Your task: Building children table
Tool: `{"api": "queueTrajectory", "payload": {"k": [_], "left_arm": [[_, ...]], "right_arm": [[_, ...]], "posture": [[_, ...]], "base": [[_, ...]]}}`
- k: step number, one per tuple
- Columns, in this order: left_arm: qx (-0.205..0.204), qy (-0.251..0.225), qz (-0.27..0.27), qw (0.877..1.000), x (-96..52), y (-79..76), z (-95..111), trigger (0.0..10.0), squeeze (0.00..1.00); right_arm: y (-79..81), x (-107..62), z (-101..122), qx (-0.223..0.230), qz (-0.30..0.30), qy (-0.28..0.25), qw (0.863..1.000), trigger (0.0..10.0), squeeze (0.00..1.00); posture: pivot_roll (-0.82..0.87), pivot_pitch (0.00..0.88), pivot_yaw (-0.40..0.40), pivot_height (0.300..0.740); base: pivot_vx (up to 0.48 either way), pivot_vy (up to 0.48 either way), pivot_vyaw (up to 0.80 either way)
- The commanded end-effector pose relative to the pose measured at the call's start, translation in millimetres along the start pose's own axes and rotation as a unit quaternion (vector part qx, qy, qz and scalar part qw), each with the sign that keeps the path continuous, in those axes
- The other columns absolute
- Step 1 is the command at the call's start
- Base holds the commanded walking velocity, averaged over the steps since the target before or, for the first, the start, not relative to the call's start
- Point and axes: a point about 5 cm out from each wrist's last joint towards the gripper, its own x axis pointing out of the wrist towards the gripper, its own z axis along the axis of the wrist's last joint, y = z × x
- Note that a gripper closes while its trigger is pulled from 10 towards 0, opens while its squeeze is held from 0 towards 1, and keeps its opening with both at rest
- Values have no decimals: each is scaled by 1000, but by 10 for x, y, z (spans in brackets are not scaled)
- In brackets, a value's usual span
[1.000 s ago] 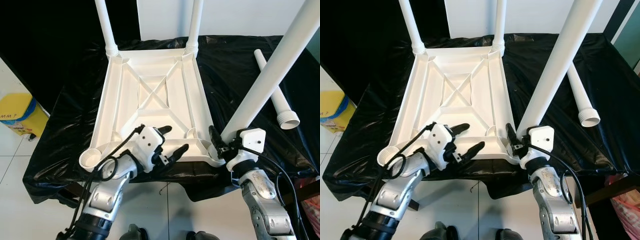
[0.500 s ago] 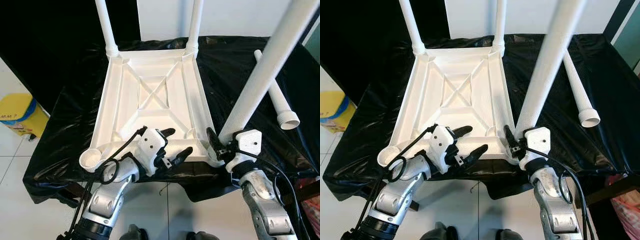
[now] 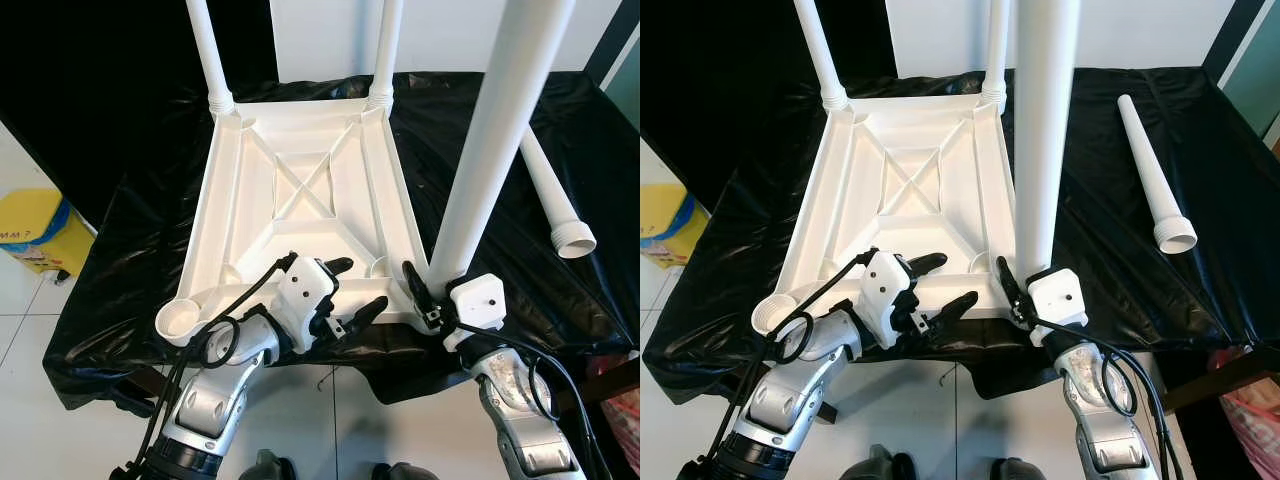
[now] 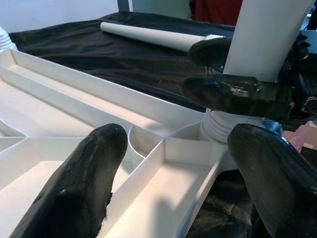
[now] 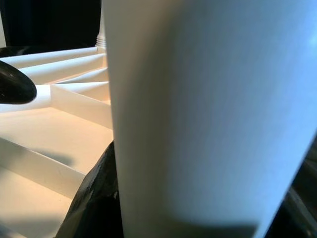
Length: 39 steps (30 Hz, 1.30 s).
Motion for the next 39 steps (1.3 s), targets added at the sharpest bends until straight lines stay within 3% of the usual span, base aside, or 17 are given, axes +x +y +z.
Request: {"api": "queueTrajectory", "payload": {"k": [1, 7, 10, 15, 27, 34, 39], "left_arm": [[3, 2, 2, 1000, -11, -6, 14, 10000, 0], [8, 3, 1, 1000, -1, 24, 40, 10000, 0], [10, 4, -3, 1000, -2, 27, 50, 10000, 0], [11, 5, -5, 1000, 3, 33, 56, 10000, 0], [11, 4, -2, 1000, 8, 30, 63, 10000, 0], [11, 4, -1, 1000, 13, 29, 59, 10000, 0], [11, 4, -2, 1000, 17, 30, 60, 10000, 0]], "right_arm": [[99, -59, -94, 11, 18, 21, 1000, 10000, 0], [122, -73, -136, 24, 15, 18, 999, 10000, 0], [93, -79, -214, 70, -10, 37, 997, 10000, 0], [87, -85, -272, 92, -20, 53, 994, 10000, 0], [89, -73, -307, 109, -23, 59, 992, 10000, 0], [-2, -33, -408, 121, -87, 116, 982, 10000, 0], [-6, -1, -411, 138, -106, 127, 977, 10000, 0]], "posture": [[-30, 121, 31, 740], [-28, 116, 46, 740], [-30, 115, 54, 740], [-28, 113, 55, 740], [-21, 111, 48, 740], [-24, 109, 45, 740], [-25, 106, 44, 740]], "base": [[0, 0, 0], [0, 0, 0], [0, 0, 0], [0, 0, 0], [0, 0, 0], [0, 0, 0], [0, 0, 0]]}}
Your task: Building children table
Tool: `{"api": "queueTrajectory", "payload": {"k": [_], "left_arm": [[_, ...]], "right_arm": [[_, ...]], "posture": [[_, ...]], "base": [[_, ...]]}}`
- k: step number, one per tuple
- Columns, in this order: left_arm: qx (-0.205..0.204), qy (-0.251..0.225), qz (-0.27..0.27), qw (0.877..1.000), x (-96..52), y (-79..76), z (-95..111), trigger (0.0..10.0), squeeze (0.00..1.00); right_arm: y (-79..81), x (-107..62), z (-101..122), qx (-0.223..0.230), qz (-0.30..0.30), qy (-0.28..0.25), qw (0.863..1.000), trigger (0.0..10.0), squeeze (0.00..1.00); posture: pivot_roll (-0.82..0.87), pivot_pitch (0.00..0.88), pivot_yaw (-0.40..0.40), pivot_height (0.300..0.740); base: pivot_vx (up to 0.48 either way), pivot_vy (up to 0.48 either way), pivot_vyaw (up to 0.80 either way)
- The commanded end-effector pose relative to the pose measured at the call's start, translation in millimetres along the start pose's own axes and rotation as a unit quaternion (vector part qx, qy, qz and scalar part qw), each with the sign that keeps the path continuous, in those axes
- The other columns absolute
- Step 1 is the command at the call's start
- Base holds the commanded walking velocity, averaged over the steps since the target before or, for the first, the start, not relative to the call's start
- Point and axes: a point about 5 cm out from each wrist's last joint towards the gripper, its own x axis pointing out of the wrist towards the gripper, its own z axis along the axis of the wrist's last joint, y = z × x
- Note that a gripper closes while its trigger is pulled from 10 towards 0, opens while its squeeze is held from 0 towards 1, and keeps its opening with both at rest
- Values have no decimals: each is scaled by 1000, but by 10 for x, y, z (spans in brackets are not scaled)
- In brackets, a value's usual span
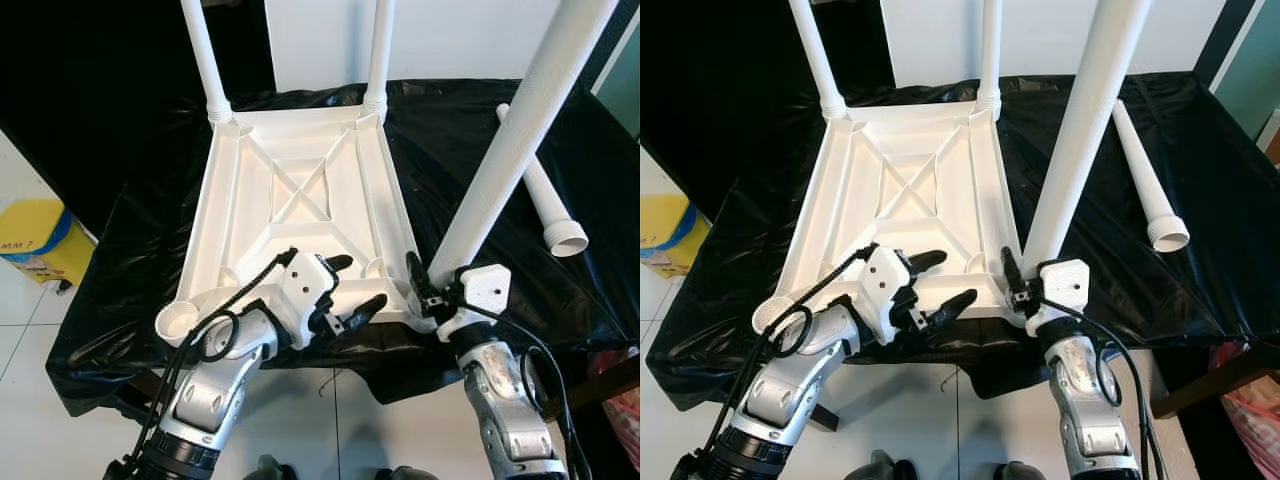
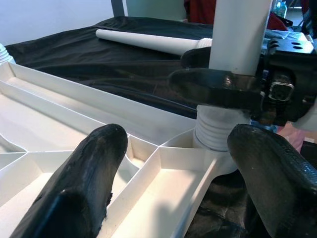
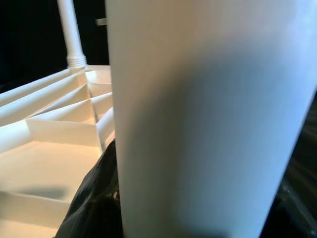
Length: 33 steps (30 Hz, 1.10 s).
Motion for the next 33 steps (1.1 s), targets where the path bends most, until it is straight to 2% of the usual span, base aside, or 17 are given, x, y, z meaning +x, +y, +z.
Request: {"api": "queueTrajectory", "payload": {"k": [1, 4, 10, 19, 22, 30, 32, 33], "left_arm": [[2, 0, 2, 1000, 10, -6, 16, 10000, 0], [3, 0, 1, 1000, 11, -7, 17, 10000, 0], [4, 0, 1, 1000, 5, -14, 16, 10000, 0], [4, 0, 1, 1000, 3, -24, 12, 10000, 0], [4, 0, -1, 1000, 7, -31, 10, 10000, 0], [4, -1, -3, 1000, 10, -37, 12, 10000, 0], [4, 0, -3, 1000, 9, -44, 10, 10000, 0], [4, 0, -3, 1000, 9, -44, 10, 10000, 0]], "right_arm": [[-29, -87, -268, 17, -20, 80, 996, 10000, 0], [-19, -82, -263, 16, -17, 79, 997, 10000, 0], [63, -121, -195, -27, 22, 45, 998, 10000, 0], [88, -226, -221, -34, 49, 37, 998, 10000, 0], [37, -212, -214, -36, 37, 40, 998, 10000, 0], [35, -210, -209, -42, 1, 41, 998, 10000, 0], [-37, -208, -177, -53, -60, 31, 996, 10000, 0], [-37, -208, -177, -53, -60, 31, 996, 10000, 0]], "posture": [[-25, 104, 45, 740], [-25, 103, 44, 740], [-24, 97, 39, 740], [-28, 93, 39, 740], [-30, 91, 38, 740], [-29, 91, 36, 740], [-26, 91, 31, 740], [-26, 91, 31, 740]], "base": [[0, 0, 0], [0, 0, 0], [0, 0, 0], [0, 0, 0], [0, 0, 0], [0, 0, 0], [0, 0, 0], [0, 0, 0]]}}
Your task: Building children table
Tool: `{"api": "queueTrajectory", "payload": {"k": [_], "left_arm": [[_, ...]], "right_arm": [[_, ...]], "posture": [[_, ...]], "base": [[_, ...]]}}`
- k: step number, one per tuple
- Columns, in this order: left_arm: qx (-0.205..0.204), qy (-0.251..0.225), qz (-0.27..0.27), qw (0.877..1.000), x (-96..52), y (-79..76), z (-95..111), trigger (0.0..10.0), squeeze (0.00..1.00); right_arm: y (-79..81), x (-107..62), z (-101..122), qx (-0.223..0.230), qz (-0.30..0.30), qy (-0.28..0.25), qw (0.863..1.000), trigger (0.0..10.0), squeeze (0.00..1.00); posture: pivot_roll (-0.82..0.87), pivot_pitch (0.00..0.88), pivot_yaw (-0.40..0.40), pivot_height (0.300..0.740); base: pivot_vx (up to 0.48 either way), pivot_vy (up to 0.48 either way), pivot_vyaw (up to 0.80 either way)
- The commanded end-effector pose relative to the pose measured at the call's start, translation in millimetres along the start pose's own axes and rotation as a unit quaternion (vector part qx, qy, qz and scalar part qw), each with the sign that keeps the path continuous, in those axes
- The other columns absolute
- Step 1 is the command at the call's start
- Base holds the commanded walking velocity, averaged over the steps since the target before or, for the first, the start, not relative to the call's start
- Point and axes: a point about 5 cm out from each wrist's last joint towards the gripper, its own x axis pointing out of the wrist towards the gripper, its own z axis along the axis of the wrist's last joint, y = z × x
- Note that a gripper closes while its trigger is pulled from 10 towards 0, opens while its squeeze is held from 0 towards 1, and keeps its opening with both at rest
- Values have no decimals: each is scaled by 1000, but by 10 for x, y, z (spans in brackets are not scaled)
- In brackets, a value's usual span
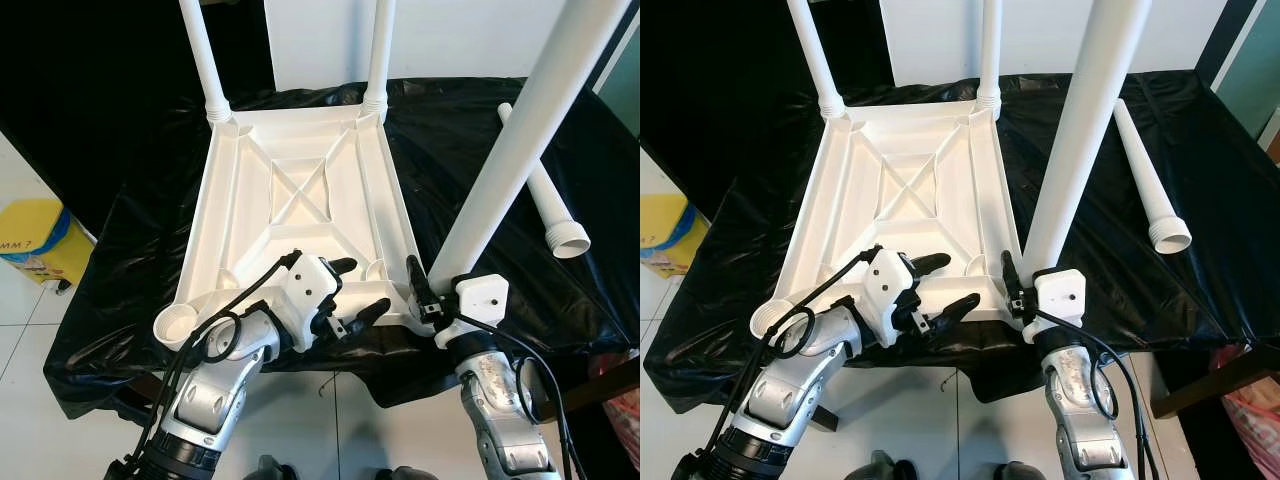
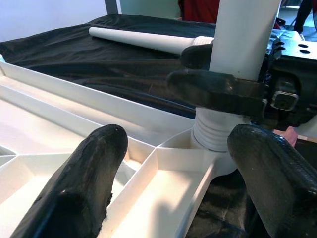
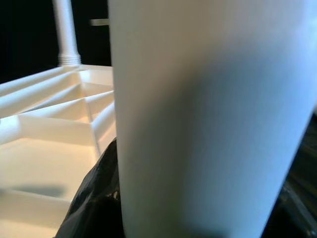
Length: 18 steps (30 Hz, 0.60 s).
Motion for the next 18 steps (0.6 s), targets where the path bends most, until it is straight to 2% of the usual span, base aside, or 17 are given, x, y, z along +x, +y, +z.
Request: {"api": "queueTrajectory", "payload": {"k": [1, 2, 3, 4, 6, 18], "left_arm": [[3, -1, 3, 1000, -7, -20, 14, 10000, 0], [3, -1, 5, 1000, -8, -19, 15, 10000, 0], [3, -1, 5, 1000, -8, -19, 15, 10000, 0], [2, -1, 7, 1000, -11, -18, 15, 10000, 0], [1, -1, 8, 1000, -12, -19, 15, 10000, 0], [2, -4, 3, 1000, 12, -19, 24, 10000, 0]], "right_arm": [[-158, -111, -192, -19, -69, 56, 996, 10000, 0], [-212, -128, -195, -20, -111, 57, 992, 10000, 0], [-212, -128, -195, -20, -111, 57, 992, 10000, 0], [-240, -146, -204, -14, -142, 61, 988, 10000, 0], [-253, -159, -206, -12, -160, 64, 985, 10000, 0], [-190, -132, -160, -7, -144, 50, 988, 10000, 0]], "posture": [[-23, 90, 27, 740], [-20, 91, 26, 740], [-20, 91, 26, 740], [-19, 91, 26, 740], [-18, 91, 25, 740], [-30, 89, 36, 740]], "base": [[0, 0, 0], [0, 0, 0], [0, 0, 0], [0, 0, 0], [0, 0, 0], [0, 0, 0]]}}
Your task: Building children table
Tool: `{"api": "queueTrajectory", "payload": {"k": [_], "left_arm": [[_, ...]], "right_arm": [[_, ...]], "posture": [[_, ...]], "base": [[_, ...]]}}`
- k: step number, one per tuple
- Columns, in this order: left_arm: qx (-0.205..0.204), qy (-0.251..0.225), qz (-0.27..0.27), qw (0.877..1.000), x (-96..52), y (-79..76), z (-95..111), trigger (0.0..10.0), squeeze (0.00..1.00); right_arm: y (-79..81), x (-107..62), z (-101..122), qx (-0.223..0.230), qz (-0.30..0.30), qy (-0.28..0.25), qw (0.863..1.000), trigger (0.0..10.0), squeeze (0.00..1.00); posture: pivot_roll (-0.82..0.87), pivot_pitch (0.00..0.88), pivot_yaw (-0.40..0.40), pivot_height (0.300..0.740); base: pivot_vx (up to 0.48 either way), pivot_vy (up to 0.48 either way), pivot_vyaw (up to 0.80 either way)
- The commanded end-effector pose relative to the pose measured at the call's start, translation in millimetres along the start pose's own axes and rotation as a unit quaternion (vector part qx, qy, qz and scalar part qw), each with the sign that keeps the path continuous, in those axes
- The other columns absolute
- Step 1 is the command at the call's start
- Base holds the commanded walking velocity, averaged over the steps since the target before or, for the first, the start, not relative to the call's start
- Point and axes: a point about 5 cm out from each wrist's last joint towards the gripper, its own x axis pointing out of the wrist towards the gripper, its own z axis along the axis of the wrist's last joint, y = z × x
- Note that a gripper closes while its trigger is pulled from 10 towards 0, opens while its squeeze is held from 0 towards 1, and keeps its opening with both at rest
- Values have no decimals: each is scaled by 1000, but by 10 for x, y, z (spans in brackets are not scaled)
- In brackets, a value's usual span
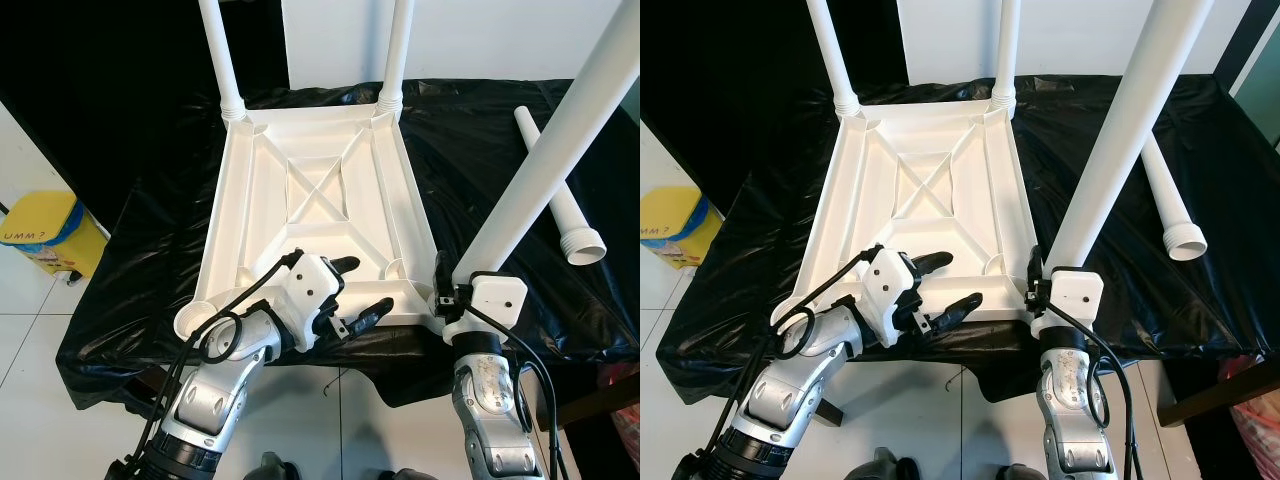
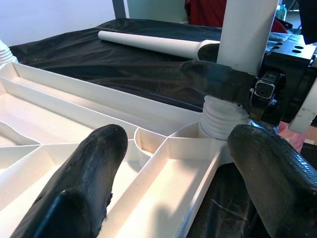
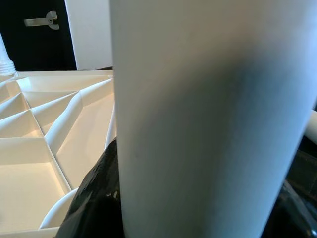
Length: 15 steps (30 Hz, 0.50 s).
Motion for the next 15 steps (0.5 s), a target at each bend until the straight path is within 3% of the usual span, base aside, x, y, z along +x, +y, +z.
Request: {"api": "queueTrajectory", "payload": {"k": [1, 2, 3, 4, 5, 6, 11, 15], "left_arm": [[-3, 3, 4, 1000, 9, -5, -14, 10000, 0], [-3, 3, 4, 1000, 9, -5, -14, 10000, 0], [-4, 3, 3, 1000, 10, -8, -15, 10000, 0], [-4, 3, 3, 1000, 10, -8, -15, 10000, 0], [-4, 4, 3, 1000, 12, -12, -16, 10000, 0], [-4, 3, 3, 1000, 15, -15, -15, 10000, 0], [-5, 3, 2, 1000, 22, -22, -12, 10000, 0], [-5, 2, 1, 1000, 35, -28, -13, 10000, 0]], "right_arm": [[-118, -79, -159, -16, -23, 44, 999, 10000, 0], [-118, -79, -159, -16, -23, 44, 999, 10000, 0], [-113, -74, -143, -8, -18, 39, 999, 10000, 329], [-113, -74, -143, -8, -18, 39, 999, 10000, 329], [-97, -60, -95, 3, -8, 22, 1000, 10000, 922], [-92, -37, -34, 17, 10, 4, 1000, 10000, 1000], [-114, 22, 57, 22, 42, -20, 999, 10000, 1000], [-118, 90, 131, 11, 128, -28, 991, 10000, 1000]], "posture": [[-32, 90, 37, 740], [-32, 90, 37, 740], [-33, 92, 38, 740], [-33, 92, 38, 740], [-32, 93, 38, 740], [-34, 94, 37, 740], [-38, 97, 36, 740], [-40, 99, 31, 740]], "base": [[0, 0, 0], [0, 0, 0], [0, 0, 0], [0, 0, 0], [0, 0, 0], [0, 0, 0], [0, 0, 0], [0, 0, 0]]}}
